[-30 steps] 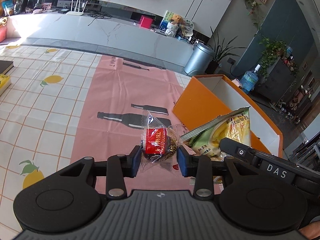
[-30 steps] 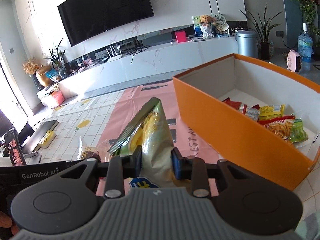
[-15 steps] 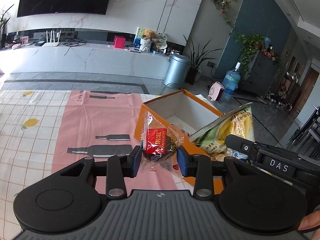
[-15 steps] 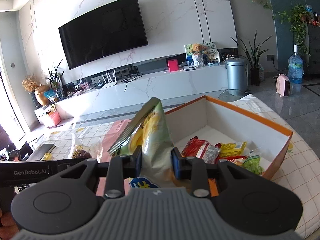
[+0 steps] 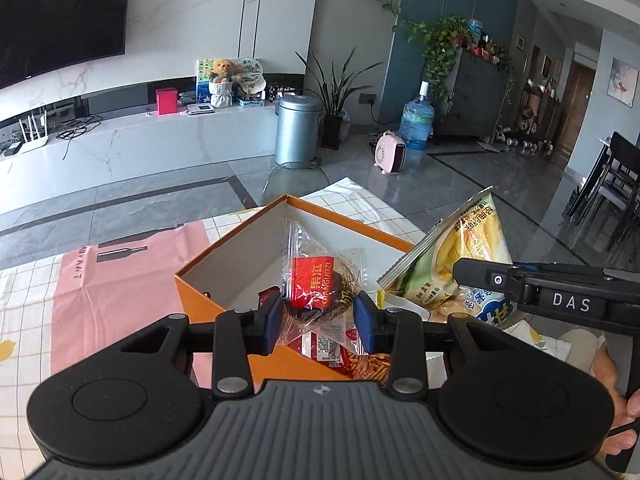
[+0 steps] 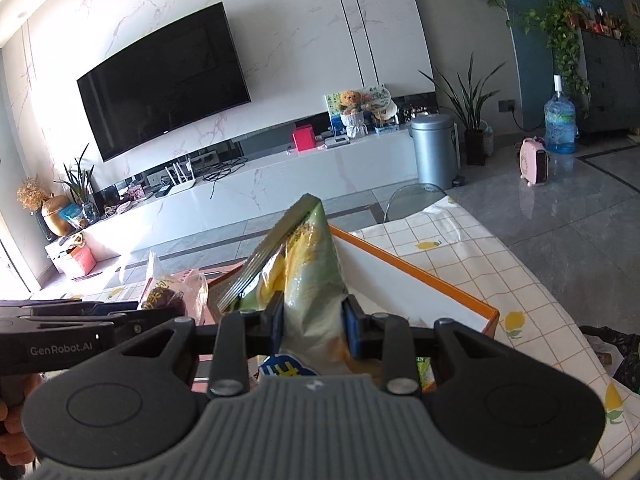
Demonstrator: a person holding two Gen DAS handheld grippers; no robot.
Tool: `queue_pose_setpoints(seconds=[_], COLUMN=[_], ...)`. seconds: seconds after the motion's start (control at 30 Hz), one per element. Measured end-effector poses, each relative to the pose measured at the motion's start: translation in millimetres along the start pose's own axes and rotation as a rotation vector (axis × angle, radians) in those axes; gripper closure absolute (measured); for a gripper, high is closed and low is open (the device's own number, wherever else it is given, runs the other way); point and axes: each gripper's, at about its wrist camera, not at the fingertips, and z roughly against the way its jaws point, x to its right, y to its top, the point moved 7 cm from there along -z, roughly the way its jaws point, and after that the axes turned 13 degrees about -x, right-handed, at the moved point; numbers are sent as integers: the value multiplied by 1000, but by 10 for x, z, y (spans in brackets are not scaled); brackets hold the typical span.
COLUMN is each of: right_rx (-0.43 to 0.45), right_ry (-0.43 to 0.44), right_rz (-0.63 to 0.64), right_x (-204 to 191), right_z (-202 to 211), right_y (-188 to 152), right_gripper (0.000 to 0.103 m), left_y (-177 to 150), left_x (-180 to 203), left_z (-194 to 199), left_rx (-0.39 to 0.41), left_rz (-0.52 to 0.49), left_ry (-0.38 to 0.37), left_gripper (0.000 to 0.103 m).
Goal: Organize snacks
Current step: 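Lift both held snacks and carry them over the orange box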
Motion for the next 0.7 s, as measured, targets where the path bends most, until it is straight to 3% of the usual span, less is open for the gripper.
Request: queue_pose_setpoints(seconds=[0.23,0.47,0.7], right_rx=[-130,-254,-322], right_ry=[-6,-58,-79], right_rz=[24,127,137], right_x=[131,93,94], right_z=[-674,-1500,-2030], right_y=[289,534,648], right_gripper=[76,76,76], left_y=[178,198,195], left_x=[-129,-293,-384], left_z=[-571,-1026,-1321], left_rx=[-146,-279,-379], left_rz=[-69,-137,-231], left_ry=[39,99,175], left_gripper=[60,60,60])
